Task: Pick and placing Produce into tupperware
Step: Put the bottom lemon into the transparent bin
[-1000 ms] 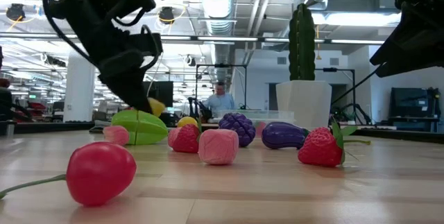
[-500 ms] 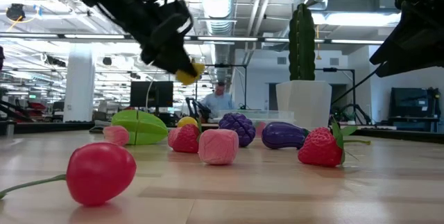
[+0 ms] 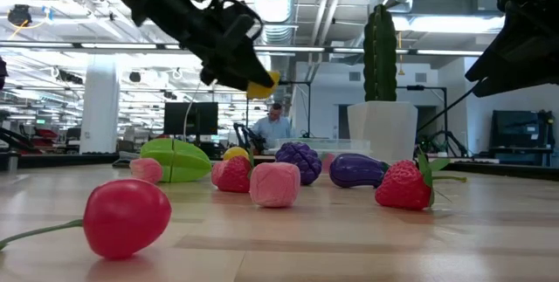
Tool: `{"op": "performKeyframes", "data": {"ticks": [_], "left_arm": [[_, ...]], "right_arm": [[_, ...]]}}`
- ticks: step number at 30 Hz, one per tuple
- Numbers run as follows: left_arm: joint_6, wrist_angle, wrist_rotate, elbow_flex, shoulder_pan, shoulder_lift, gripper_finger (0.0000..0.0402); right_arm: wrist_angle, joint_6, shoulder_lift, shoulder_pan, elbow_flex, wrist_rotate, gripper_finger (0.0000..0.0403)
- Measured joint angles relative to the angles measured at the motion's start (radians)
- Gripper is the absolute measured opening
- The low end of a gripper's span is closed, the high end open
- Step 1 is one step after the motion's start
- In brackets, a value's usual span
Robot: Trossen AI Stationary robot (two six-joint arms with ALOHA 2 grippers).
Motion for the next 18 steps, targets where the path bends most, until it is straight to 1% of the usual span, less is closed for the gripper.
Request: {"op": "performKeyframes", "data": {"ticks": [2, 6, 8, 10, 14, 18], "left_arm": [[0.0, 0.02, 0.002, -0.001, 0.008, 0.018, 0.0217], [-0.013, 0.097, 0.046, -0.002, 0.029, 0.076, 0.0217], [-0.028, 0.157, 0.059, 0.0, 0.037, 0.111, 0.0217], [-0.04, 0.181, 0.069, -0.001, 0.046, 0.134, 0.0217], [-0.04, 0.182, 0.102, 0.041, 0.062, 0.18, 0.0217], [-0.007, 0.18, 0.132, 0.114, 0.082, 0.234, 0.0217]], "right_arm": [[-0.001, 0.0, 0.0, -0.009, 0.0, 0.0, 0.0249], [0.001, -0.001, 0.0, -0.028, 0.0, 0.0, 0.0249], [0.002, -0.001, 0.0, -0.035, 0.0, 0.0, 0.0249], [0.005, -0.001, 0.0, -0.035, 0.0, 0.0, 0.0249], [0.009, -0.002, 0.0, -0.035, 0.0, 0.0, 0.0249], [0.008, -0.002, 0.0, -0.035, 0.0, 0.001, 0.0249]]}}
